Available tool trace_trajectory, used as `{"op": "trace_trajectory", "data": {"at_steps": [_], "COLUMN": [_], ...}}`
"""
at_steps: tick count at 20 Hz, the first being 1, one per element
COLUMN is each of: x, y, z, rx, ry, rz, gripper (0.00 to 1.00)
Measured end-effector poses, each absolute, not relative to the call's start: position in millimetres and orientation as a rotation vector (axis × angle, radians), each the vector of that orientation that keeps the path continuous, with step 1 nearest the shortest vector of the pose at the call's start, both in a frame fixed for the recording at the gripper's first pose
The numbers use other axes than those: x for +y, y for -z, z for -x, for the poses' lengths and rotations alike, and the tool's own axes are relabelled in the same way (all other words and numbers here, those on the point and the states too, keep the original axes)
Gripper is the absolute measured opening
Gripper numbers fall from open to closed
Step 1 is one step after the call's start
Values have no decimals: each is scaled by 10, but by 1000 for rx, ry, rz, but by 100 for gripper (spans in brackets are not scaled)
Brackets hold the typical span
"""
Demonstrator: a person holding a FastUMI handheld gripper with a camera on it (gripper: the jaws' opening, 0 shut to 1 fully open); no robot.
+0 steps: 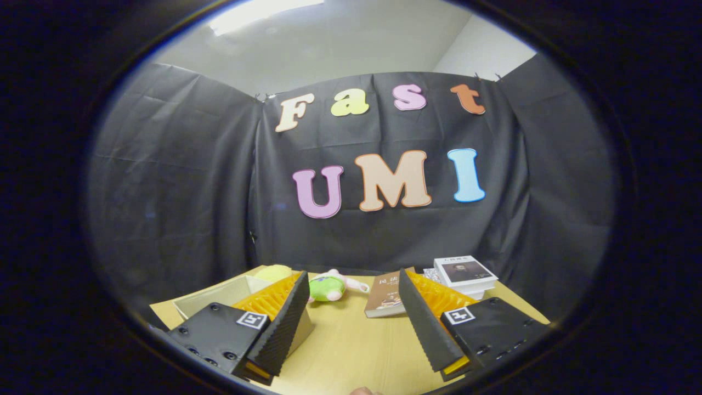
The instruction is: Open the storage box then place both shoes into the box .Put the left shoe in first, then the right shoe, with the right side of both shoes facing outward in a uniform manner.
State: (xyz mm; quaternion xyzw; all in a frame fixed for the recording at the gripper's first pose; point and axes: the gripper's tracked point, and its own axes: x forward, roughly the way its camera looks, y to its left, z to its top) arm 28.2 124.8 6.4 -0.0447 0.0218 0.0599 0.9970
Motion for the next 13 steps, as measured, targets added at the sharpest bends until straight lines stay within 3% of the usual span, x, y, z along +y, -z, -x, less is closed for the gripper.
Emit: {"op": "trace_trajectory", "data": {"at_steps": [13], "x": [1429], "y": [19], "z": [-254], "rx": [32], "ry": [-167], "rz": [130], "gripper": [100]}}
